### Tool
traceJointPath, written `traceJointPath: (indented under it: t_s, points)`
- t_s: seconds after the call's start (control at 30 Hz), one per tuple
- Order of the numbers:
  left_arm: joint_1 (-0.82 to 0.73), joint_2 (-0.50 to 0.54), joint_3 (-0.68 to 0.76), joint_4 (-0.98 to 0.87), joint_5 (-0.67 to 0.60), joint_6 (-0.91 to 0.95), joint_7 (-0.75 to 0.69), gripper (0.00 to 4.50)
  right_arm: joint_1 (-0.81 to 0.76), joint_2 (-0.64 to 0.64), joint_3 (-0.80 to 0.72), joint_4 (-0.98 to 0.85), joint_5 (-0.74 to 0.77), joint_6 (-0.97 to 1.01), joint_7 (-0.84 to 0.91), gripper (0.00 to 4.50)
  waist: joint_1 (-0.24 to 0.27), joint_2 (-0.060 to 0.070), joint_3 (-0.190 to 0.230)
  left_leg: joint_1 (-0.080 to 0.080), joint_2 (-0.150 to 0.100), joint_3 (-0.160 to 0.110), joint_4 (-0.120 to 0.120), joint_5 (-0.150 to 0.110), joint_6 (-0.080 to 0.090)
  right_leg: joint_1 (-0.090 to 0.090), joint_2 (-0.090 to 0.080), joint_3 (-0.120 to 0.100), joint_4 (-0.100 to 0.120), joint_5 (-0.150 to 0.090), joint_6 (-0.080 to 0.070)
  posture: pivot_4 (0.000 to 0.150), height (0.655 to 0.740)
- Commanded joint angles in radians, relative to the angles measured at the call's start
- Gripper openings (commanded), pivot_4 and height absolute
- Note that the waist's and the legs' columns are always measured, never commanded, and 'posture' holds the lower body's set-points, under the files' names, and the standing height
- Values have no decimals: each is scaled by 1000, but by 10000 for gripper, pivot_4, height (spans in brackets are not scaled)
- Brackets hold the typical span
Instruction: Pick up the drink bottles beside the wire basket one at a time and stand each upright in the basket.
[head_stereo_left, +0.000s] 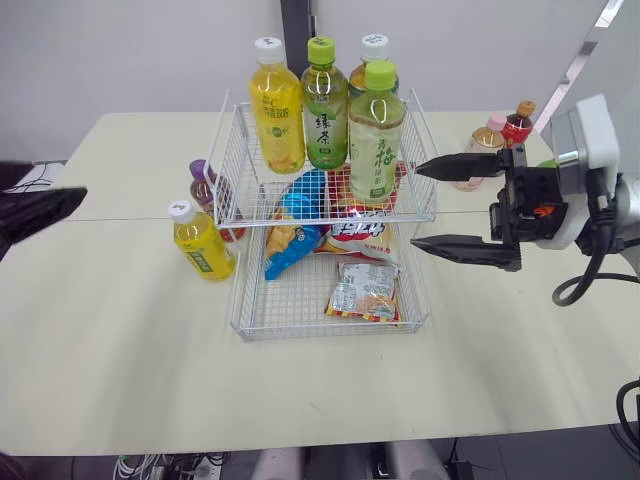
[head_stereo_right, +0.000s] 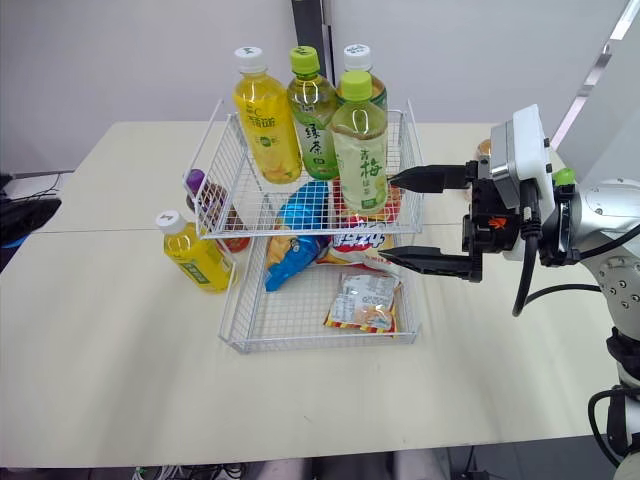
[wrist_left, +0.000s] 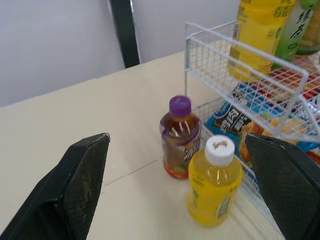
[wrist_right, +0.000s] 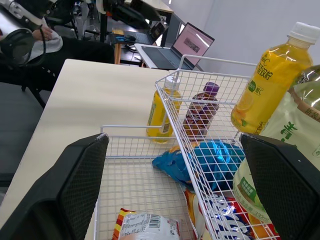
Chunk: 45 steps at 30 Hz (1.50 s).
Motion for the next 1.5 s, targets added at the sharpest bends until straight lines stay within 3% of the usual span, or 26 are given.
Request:
traceJointPath:
  t_s: [0.03, 0.2, 0.7, 1.03, 1.5]
  points:
    - [70, -39, 69, -77, -24, -46, 39, 44785, -2, 14, -3, -32, -23, -30, -14, 45000, 2, 0, 0, 0, 0, 0, 0, 0, 0, 0, 0, 0, 0, 0, 0, 1500, 7308]
    - [161, -108, 80, -147, -46, -78, 110, 44785, 30, 38, 11, -72, -40, -38, -29, 45000, 5, 0, -1, 0, 0, 0, 0, 0, 0, 0, -1, 0, 0, 1, 0, 1500, 7308]
    - [221, -231, -29, -275, -151, -123, 312, 44785, 76, 99, 51, -176, -44, -15, -124, 45000, 5, -1, -1, 1, 1, 0, 1, 0, 0, 1, 0, 0, 0, 2, 0, 1500, 7308]
    - [129, -286, -173, -275, -215, -133, 475, 44785, 97, 113, 76, -224, -27, 31, -201, 45000, 7, -2, -2, 1, 0, 0, 1, 0, 0, 1, 0, 0, 0, 2, 0, 1500, 7308]
    - [-38, -325, -417, -252, -171, -131, 702, 44785, 86, 111, 77, -217, -20, 55, -215, 45000, 6, -3, -3, 1, 0, 0, 1, 0, 0, 2, 1, 0, 0, 3, 0, 1500, 7308]
